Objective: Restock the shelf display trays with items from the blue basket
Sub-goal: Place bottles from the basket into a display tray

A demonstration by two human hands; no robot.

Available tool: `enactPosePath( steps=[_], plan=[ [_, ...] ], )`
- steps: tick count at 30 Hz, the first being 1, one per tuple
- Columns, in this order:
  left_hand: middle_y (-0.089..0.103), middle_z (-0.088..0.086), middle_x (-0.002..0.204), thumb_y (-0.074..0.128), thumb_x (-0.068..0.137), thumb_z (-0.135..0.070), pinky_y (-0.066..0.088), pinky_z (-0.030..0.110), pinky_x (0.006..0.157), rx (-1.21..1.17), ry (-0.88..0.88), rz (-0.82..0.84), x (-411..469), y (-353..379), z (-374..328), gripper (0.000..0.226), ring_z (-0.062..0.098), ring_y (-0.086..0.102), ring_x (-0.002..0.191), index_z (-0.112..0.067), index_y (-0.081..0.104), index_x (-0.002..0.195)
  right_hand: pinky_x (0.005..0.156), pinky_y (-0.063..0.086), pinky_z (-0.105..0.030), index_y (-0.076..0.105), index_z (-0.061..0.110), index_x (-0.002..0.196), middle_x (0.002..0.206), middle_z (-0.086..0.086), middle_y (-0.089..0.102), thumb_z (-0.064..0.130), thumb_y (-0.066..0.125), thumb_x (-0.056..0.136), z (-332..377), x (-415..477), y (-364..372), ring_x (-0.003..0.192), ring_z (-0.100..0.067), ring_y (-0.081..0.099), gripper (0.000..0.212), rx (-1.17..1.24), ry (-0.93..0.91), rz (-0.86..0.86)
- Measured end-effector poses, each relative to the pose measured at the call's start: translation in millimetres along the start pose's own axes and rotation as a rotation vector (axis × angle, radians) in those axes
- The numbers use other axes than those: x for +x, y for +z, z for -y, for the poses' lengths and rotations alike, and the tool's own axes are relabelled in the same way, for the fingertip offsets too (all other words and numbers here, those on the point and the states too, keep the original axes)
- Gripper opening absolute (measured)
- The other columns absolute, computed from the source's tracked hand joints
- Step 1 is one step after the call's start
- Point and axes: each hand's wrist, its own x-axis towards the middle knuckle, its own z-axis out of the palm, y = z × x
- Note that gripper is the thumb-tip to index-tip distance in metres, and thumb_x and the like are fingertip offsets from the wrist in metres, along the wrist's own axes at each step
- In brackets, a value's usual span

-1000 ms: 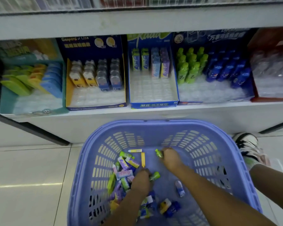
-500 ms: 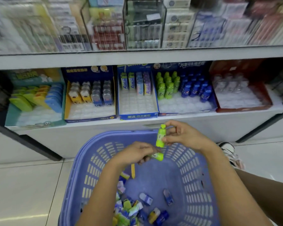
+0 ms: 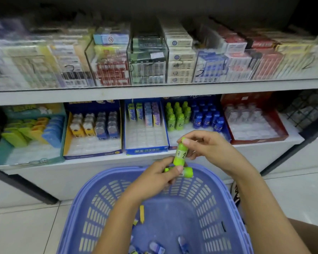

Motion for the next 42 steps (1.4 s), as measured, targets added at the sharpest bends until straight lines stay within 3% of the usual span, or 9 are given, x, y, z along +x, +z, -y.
enactPosePath(
  steps=[4,9,12,17,25,29,34,38,42],
  plan=[
    [0.047,-0.006,0.061,0.052,0.095,-0.028,0.035,0.018,0.048,-0.111,-0.034,-0.072,8,1,1,0.012,0.007,0.039,0.05,-0.024,0.062,0.1,0.061,0.053,-0.02,0.07,0.005,0.093,0.073,-0.004,0.068,0.014,0.072,0.078,4,13,-8,0.063,-0.013,0.062,0.018,-0.076,0.009,0.013],
    [0.047,-0.004,0.058,0.061,0.088,-0.036,0.037,0.022,0.049,-0.128,-0.005,-0.388,17,-4,2,0.014,0.012,0.039,0.052,-0.022,0.061,0.09,0.065,0.05,-0.029,0.065,0.022,0.08,0.072,0.0,0.064,0.027,0.076,0.076,-15,54,-41,0.065,-0.013,0.061,0.012,-0.315,-0.056,-0.411],
    [0.05,-0.01,0.05,0.067,0.085,-0.03,0.038,0.019,0.047,-0.172,0.072,-0.507,19,-8,2,0.017,0.011,0.041,0.049,-0.014,0.065,0.089,0.061,0.045,-0.019,0.066,0.019,0.087,0.074,0.003,0.063,0.029,0.074,0.079,-30,83,-55,0.066,-0.008,0.059,0.016,-0.461,-0.079,-0.531],
    [0.059,-0.013,0.05,0.072,0.08,-0.015,0.04,0.009,0.05,-0.207,0.124,-0.513,20,-10,3,0.006,-0.002,0.048,0.046,-0.014,0.066,0.081,0.053,0.035,-0.008,0.067,0.018,0.09,0.072,0.008,0.059,0.035,0.072,0.079,-38,114,-62,0.069,-0.01,0.055,0.02,-0.68,-0.121,-0.471],
    [0.071,-0.001,0.073,0.059,0.089,-0.026,0.059,0.026,0.063,-0.372,0.075,-0.433,22,-10,6,0.016,0.019,0.071,0.073,-0.01,0.061,0.09,0.074,0.038,-0.028,0.063,0.016,0.099,0.093,-0.004,0.065,0.04,0.069,0.08,-39,120,-71,0.1,-0.02,0.047,0.031,-0.904,-0.08,-0.243],
    [0.071,0.003,0.073,0.056,0.093,-0.024,0.056,0.026,0.051,-0.406,0.032,-0.404,23,-8,6,0.013,0.023,0.07,0.061,-0.011,0.057,0.091,0.085,0.044,-0.034,0.062,0.017,0.098,0.097,-0.006,0.065,0.041,0.069,0.08,-38,119,-72,0.105,-0.026,0.048,0.03,-0.909,-0.053,-0.228],
    [0.069,0.005,0.087,0.064,0.086,-0.005,0.056,0.021,0.061,-0.36,0.045,-0.368,26,-8,10,0.012,0.017,0.07,0.067,-0.008,0.062,0.097,0.099,0.035,-0.04,0.063,0.021,0.088,0.099,-0.006,0.063,0.046,0.072,0.074,-38,119,-69,0.107,-0.027,0.047,0.03,-0.955,-0.013,-0.245],
    [0.07,0.005,0.095,0.066,0.084,-0.002,0.056,0.02,0.066,-0.329,0.045,-0.352,22,-9,7,0.02,0.013,0.07,0.07,-0.009,0.066,0.103,0.091,0.023,-0.034,0.065,0.021,0.087,0.102,-0.007,0.061,0.047,0.074,0.071,-30,120,-61,0.113,-0.027,0.039,0.032,-1.007,0.08,-0.294],
    [0.07,-0.006,0.086,0.063,0.087,-0.005,0.052,0.016,0.065,-0.314,0.072,-0.342,18,-9,1,0.019,0.009,0.063,0.066,-0.019,0.069,0.099,0.095,0.029,-0.038,0.064,0.017,0.103,0.112,-0.008,0.059,0.043,0.07,0.078,-16,110,-52,0.119,-0.029,0.037,0.036,-1.155,0.136,-0.255]
  ],
)
